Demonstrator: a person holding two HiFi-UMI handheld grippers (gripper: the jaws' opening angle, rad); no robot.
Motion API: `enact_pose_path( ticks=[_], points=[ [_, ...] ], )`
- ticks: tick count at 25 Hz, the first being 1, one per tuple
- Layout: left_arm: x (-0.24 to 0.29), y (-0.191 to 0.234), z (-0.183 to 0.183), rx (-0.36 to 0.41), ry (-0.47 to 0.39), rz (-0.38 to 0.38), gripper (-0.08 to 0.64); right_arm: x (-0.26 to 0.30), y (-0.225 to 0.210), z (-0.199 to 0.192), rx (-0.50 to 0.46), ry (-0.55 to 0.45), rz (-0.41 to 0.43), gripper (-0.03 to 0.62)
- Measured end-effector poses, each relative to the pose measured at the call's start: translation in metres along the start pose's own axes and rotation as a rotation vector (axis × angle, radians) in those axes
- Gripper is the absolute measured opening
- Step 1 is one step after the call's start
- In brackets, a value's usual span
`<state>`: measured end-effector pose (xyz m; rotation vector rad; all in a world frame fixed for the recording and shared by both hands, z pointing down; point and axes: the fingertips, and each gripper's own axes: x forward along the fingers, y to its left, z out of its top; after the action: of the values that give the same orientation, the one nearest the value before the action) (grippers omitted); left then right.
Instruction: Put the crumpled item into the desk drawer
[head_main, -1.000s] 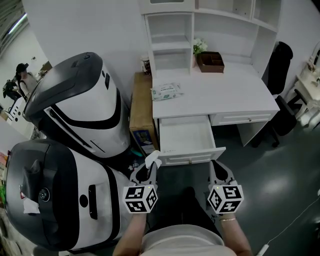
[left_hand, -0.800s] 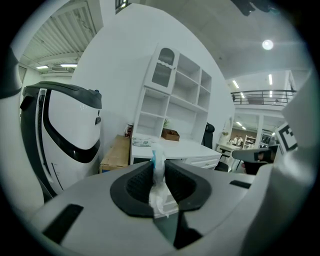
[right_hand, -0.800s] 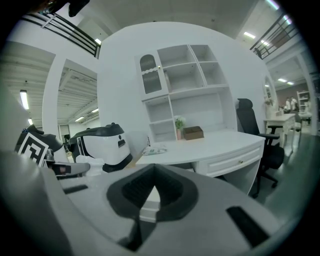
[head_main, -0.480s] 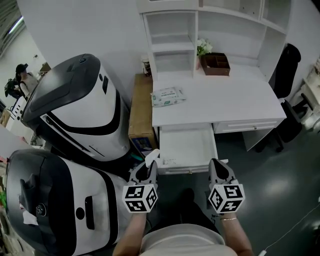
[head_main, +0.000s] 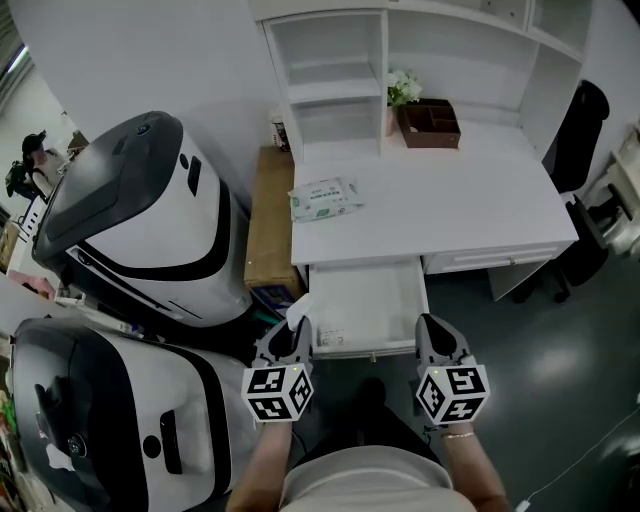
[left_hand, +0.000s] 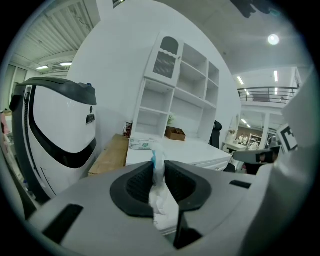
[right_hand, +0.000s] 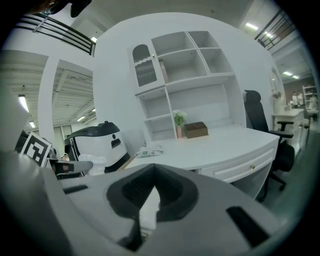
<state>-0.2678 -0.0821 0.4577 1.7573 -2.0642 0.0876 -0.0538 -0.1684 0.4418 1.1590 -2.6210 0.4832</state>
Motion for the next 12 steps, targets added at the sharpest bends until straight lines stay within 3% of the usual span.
enact_pose_path(
  ticks=[12],
  points=[
    [0.051, -0.023, -0.005, 0.013, 0.062, -0.046, 0.06, 0.018, -0.036, -0.001, 0.029, 0.027, -0.032, 0.002]
  ],
)
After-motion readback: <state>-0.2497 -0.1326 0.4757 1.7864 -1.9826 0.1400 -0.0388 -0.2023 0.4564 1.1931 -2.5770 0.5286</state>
